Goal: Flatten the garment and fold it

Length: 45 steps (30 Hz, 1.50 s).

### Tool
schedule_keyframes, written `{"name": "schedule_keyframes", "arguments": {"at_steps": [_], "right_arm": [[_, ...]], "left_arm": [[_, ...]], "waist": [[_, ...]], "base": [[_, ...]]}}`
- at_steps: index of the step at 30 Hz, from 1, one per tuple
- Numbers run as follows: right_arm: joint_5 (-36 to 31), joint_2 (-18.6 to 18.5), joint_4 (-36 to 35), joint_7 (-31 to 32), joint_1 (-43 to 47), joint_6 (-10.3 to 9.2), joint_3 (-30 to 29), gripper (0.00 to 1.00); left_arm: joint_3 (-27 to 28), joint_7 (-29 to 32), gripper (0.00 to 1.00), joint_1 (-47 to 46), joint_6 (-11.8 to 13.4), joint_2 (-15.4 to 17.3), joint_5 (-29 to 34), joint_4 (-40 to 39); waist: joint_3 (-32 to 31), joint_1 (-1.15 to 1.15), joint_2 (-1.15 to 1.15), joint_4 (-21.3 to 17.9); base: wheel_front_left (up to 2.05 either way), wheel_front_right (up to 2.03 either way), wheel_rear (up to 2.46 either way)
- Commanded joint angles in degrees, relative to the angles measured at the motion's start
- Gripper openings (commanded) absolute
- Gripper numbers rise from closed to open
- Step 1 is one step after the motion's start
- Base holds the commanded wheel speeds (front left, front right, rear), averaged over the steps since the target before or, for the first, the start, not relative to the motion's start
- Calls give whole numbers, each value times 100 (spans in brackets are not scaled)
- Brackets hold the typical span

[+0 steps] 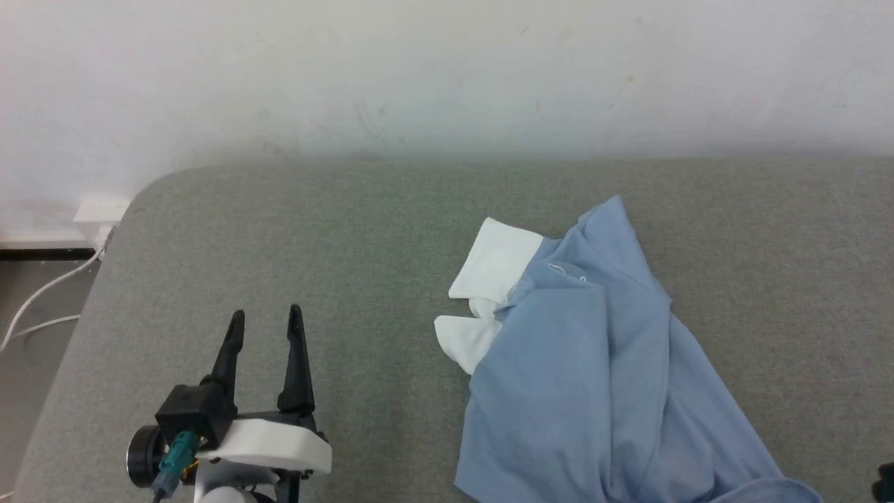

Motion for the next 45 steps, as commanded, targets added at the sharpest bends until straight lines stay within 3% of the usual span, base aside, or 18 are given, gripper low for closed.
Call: {"name": "schedule_keyframes", "arguments": {"at_steps": [1,2,6,10,18,27,28,29,30,33,37,41,45], "right_arm": [[-142,220,-119,-40,96,-5,-105,46],[-227,281,-174,-127,127,-5,-149,100],[-436,441,-500,-797,-127,-5,-262,100],[-400,466,-706,-1139,-632,-5,55,100],[268,80,9,-170,-2063,-5,1616,100],[859,-71,1412,464,-3160,-5,2389,100],[926,-66,1584,574,-3208,-5,2442,81],[971,-85,1690,626,-3260,-5,2509,35],[1028,-100,1737,590,-3309,-5,2549,0],[1073,-219,1669,222,-3441,-5,2636,0],[884,-462,1324,-745,-3486,-5,2399,0],[723,-619,994,-1316,-2996,-5,1671,0],[556,-562,593,-1254,-2034,-5,675,0]], "left_arm": [[12,-27,100,71,-28,16,2,46],[7,-27,100,75,-30,15,-1,65],[1,-27,100,99,-29,15,-18,116],[-14,-27,100,98,-22,10,-33,139],[-147,-27,100,-91,-66,-20,-24,160],[-236,-27,100,-277,-85,-96,-46,204],[-234,-27,100,-283,-78,-104,-45,204],[-233,-27,100,-284,-70,-111,-42,206],[-231,-27,100,-284,-62,-117,-40,205],[-170,-27,100,-264,-38,-126,-38,189],[-101,-27,100,-218,-42,-119,-10,185],[-61,-27,100,-162,-48,-127,1,179],[-36,-27,100,-61,-41,-136,6,167]], "waist": [[-38,1,0,-40],[-45,1,0,-40],[-74,1,0,-36],[-82,1,0,12],[101,1,0,261],[339,1,0,562],[352,1,0,573],[357,1,0,579],[366,1,0,581],[367,1,0,504],[288,1,0,320],[174,1,0,146],[96,1,0,-31]], "base": [[0,0,0],[0,0,0],[0,0,0],[0,0,0],[0,0,0],[0,0,0],[0,0,0],[0,0,0],[0,0,0],[0,0,0],[0,0,0],[0,0,0],[0,0,0]]}}
